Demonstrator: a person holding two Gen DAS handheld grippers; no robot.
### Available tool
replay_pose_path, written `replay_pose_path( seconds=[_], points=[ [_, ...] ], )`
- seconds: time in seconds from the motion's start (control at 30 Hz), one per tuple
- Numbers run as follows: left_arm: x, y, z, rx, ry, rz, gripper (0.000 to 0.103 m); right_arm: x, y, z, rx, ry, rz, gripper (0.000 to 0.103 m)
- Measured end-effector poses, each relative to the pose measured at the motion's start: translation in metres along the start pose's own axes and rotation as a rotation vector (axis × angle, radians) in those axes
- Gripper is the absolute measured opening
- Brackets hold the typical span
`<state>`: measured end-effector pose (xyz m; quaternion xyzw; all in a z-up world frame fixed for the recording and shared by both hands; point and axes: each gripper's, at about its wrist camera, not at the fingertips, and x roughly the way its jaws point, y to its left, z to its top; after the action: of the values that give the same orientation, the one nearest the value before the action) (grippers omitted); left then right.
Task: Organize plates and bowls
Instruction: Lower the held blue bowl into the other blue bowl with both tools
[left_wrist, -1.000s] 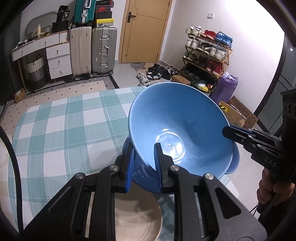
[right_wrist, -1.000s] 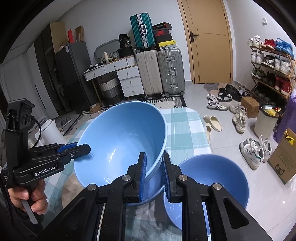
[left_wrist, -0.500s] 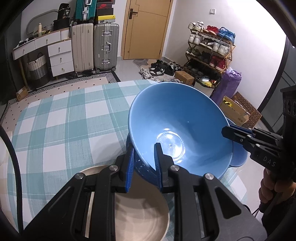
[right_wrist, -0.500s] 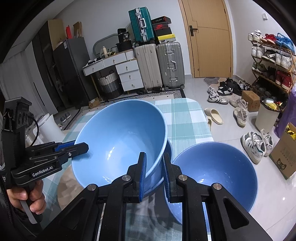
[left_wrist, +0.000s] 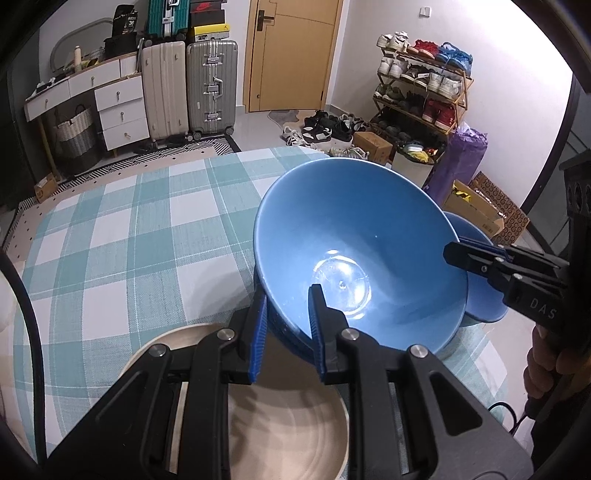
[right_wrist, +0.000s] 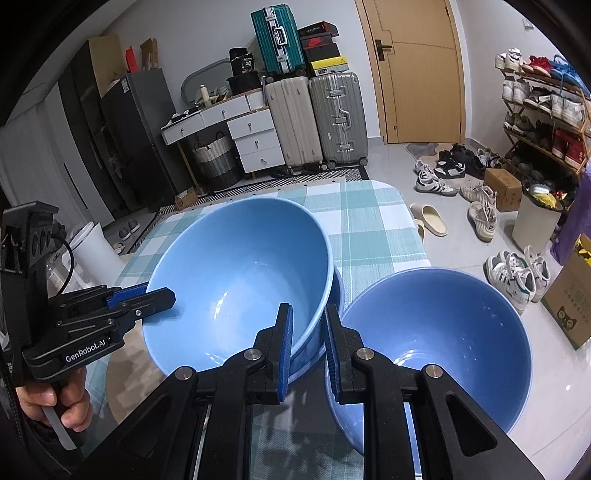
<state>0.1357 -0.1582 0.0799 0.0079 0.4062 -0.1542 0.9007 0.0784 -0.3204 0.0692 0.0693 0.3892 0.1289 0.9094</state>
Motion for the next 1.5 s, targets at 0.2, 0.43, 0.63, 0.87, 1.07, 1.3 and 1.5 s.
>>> replay_pose_path(
  seconds=[0.2, 0.43, 0.63, 0.87, 1.07, 1.3, 1.5],
  points=[
    [0.014, -0.001, -0.005, 0.014, 0.018, 0.01, 0.018, 0.004, -0.003, -0.002, 0.001, 0.006, -0.003, 0.017],
    [0.024, -0.002, -0.009, 0.045, 0.019, 0.043, 0.018, 0.012, -0.007, -0.003, 0.01, 0.019, -0.005, 0.017],
    [0.034, -0.003, -0.01, 0.068, 0.026, 0.069, 0.018, 0.018, -0.004, -0.005, -0.015, 0.021, -0.03, 0.017],
    [0.042, -0.001, -0.013, 0.077, 0.038, 0.078, 0.019, 0.023, 0.0, -0.007, -0.041, 0.022, -0.053, 0.017],
    [0.047, -0.001, -0.015, 0.086, 0.05, 0.07, 0.021, 0.025, 0.003, -0.011, -0.05, 0.023, -0.073, 0.019],
    [0.049, -0.001, -0.015, 0.087, 0.051, 0.071, 0.022, 0.028, 0.007, -0.014, -0.086, 0.019, -0.106, 0.019],
    [0.054, 0.0, -0.018, 0.094, 0.067, 0.081, 0.025, 0.029, 0.009, -0.014, -0.097, 0.021, -0.118, 0.019]
  ],
)
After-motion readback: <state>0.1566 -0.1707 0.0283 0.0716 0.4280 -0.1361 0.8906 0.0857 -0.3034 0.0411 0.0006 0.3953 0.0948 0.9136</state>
